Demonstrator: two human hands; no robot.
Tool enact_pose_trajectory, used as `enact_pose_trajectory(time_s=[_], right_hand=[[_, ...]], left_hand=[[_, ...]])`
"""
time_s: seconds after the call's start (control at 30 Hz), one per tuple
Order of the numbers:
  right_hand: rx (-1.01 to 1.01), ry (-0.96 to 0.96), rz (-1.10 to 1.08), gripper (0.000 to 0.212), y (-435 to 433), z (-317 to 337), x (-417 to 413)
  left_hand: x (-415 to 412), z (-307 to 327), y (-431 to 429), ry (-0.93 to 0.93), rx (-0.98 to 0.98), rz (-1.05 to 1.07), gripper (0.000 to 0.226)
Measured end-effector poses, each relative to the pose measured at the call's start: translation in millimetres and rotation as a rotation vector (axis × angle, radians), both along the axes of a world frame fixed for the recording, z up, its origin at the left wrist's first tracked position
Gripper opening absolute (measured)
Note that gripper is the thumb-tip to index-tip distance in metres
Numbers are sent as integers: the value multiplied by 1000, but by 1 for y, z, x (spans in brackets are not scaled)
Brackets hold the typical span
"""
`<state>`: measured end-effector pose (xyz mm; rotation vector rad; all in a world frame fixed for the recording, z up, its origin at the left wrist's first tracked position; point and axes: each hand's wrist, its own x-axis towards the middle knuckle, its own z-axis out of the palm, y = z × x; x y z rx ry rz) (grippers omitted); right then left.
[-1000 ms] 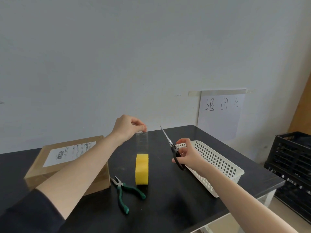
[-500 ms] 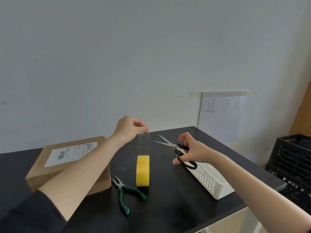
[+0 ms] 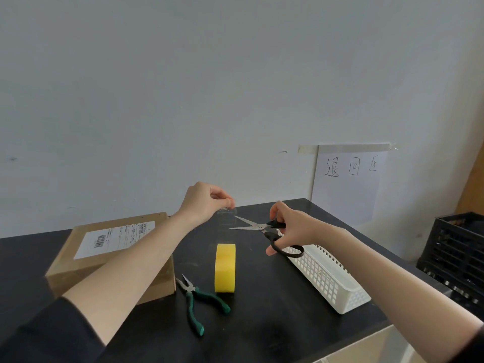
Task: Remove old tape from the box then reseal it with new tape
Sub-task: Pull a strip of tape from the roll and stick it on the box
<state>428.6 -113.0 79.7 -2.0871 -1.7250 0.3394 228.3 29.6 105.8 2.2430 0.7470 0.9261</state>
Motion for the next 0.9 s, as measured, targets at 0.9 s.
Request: enact_pose_trajectory(time_s=[0.9], right_hand=[[-47, -73, -8, 62, 28, 11, -17]], left_hand=[[-2, 1, 0, -6, 19, -27, 3]])
